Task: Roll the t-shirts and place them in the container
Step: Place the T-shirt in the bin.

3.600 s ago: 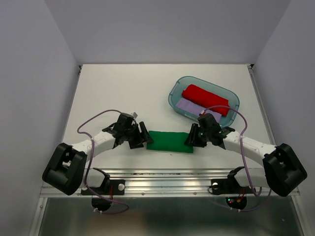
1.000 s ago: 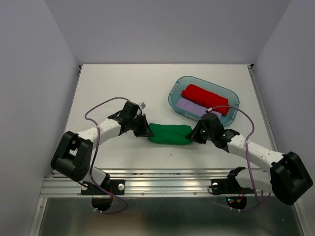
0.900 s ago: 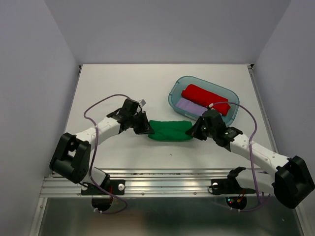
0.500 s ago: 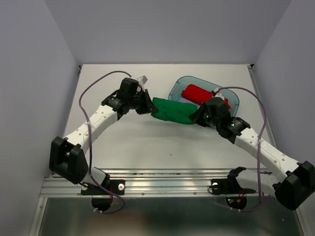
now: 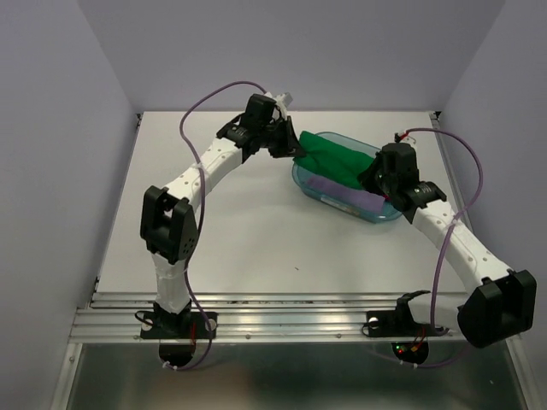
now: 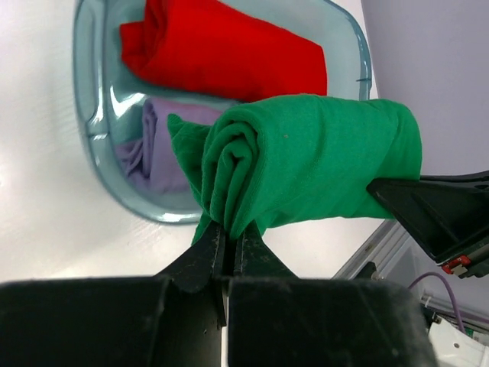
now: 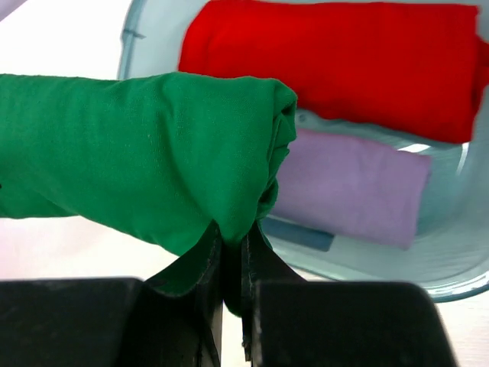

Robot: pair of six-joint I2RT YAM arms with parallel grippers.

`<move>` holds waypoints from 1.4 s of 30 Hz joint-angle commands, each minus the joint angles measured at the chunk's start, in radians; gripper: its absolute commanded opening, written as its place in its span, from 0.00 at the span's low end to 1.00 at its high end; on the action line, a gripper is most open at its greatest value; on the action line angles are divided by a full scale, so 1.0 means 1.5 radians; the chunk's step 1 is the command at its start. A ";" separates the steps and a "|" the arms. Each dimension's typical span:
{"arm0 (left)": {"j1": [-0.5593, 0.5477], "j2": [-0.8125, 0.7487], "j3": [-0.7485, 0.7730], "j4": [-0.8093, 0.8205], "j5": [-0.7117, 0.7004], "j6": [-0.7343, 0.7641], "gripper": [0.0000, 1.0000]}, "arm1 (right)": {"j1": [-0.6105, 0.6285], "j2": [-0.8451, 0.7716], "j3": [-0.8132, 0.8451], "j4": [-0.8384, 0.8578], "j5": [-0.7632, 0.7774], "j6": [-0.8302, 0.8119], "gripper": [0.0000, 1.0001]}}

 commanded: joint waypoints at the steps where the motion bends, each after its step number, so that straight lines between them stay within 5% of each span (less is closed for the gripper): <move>1: -0.016 0.078 0.142 0.008 0.026 0.029 0.00 | -0.045 0.022 0.028 -0.004 0.005 -0.055 0.01; 8: -0.041 0.243 0.331 -0.066 0.036 0.044 0.00 | -0.096 0.052 0.000 -0.003 -0.001 -0.082 0.01; 21: -0.041 0.228 0.221 -0.071 0.057 0.069 0.00 | -0.110 0.044 -0.091 -0.009 -0.043 -0.104 0.01; 42: -0.043 0.273 0.210 -0.086 0.055 0.080 0.00 | -0.123 0.099 -0.148 0.005 -0.022 -0.126 0.01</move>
